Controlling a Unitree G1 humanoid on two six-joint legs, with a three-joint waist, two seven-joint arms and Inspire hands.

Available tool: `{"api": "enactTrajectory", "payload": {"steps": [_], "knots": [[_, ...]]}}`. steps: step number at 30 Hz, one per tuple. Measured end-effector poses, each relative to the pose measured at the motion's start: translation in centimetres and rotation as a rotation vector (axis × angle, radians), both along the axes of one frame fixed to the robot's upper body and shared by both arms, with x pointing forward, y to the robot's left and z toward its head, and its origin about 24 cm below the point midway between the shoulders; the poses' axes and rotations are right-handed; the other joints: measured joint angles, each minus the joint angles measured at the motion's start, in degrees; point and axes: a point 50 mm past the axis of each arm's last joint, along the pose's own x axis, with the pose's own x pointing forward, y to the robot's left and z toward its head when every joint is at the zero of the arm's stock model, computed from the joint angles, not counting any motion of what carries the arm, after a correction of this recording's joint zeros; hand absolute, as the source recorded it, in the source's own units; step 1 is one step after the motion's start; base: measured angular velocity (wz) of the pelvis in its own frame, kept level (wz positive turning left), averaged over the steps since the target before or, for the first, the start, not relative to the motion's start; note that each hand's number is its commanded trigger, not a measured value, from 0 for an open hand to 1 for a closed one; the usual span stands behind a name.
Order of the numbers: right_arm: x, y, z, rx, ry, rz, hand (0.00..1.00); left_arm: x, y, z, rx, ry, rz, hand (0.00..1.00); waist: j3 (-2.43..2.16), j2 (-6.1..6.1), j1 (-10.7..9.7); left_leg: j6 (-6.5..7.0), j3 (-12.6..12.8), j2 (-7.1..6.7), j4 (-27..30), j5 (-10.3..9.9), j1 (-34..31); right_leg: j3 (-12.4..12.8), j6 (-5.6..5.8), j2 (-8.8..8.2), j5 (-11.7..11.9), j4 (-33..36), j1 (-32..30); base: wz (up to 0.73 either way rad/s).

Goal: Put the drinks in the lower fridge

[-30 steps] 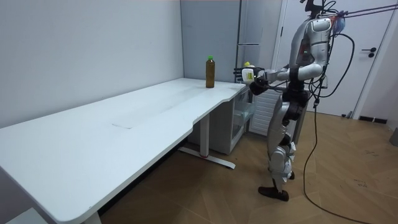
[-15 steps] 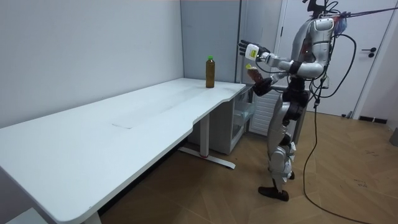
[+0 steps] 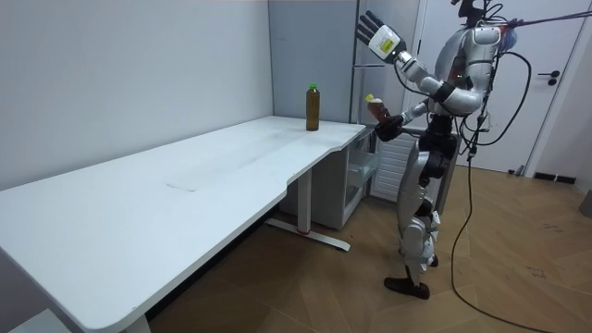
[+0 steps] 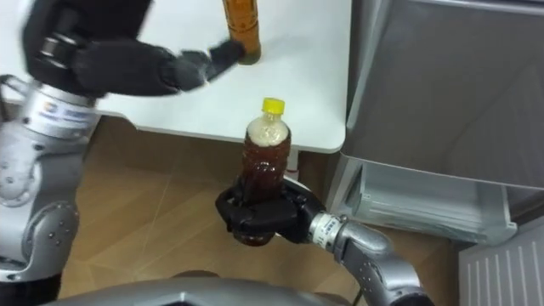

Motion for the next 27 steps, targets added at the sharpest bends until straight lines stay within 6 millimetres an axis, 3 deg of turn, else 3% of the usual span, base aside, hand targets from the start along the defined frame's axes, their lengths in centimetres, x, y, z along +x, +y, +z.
{"api": "enactTrajectory", "payload": {"steps": [8,12,16,20,25,27], "knots": [[-1.2,-1.5,-0.5,0.0,0.032,-0.086,1.0,-0.6,4.1,1.7,-0.084,-0.095,0.297,0.0,0.13,0.05,3.01,0.0,-0.5,-0.3,-1.13,-0.01,0.76,-0.92,0.08,-0.19,0.0,-0.9,1.25,0.05],[-1.4,-2.6,-0.6,-0.014,0.034,-0.133,1.0,-1.5,6.4,2.6,-0.142,-0.169,0.456,0.0,0.22,0.96,4.22,0.0,-0.65,-0.29,-1.11,-0.01,0.89,-1.19,0.08,-0.17,0.02,-0.82,1.73,0.01],[-1.5,-2.9,-0.5,-0.018,0.028,-0.147,1.0,-1.8,7.2,2.8,-0.181,-0.189,0.526,0.0,0.37,1.39,4.9,-0.02,-1.53,-0.4,-1.02,-0.01,0.84,-2.37,0.08,-0.17,0.02,-0.83,2.43,0.11],[-2.0,-2.7,-0.4,-0.032,0.019,-0.129,1.0,-2.2,8.2,2.8,-0.245,-0.198,0.62,0.0,0.05,1.72,7.21,-0.23,-1.85,-0.35,-1.04,0.13,0.74,-2.63,0.11,-0.08,-0.01,-0.83,1.68,0.0],[-1.8,-2.8,-0.3,-0.053,0.019,-0.152,1.0,-2.5,10.5,0.7,-0.31,-0.098,0.797,0.0,-0.38,2.01,8.9,-0.24,-1.82,-0.5,-1.11,0.24,0.78,-2.55,0.05,-0.1,0.0,-1.84,1.9,0.0],[-1.7,-2.7,-0.3,-0.064,0.021,-0.171,1.0,-2.8,11.8,-1.2,-0.327,-0.011,0.891,0.0,-0.48,1.59,9.19,-0.23,-1.7,-0.59,-1.8,0.54,1.24,-2.51,0.03,-0.18,0.02,-1.85,2.04,0.0]]}}
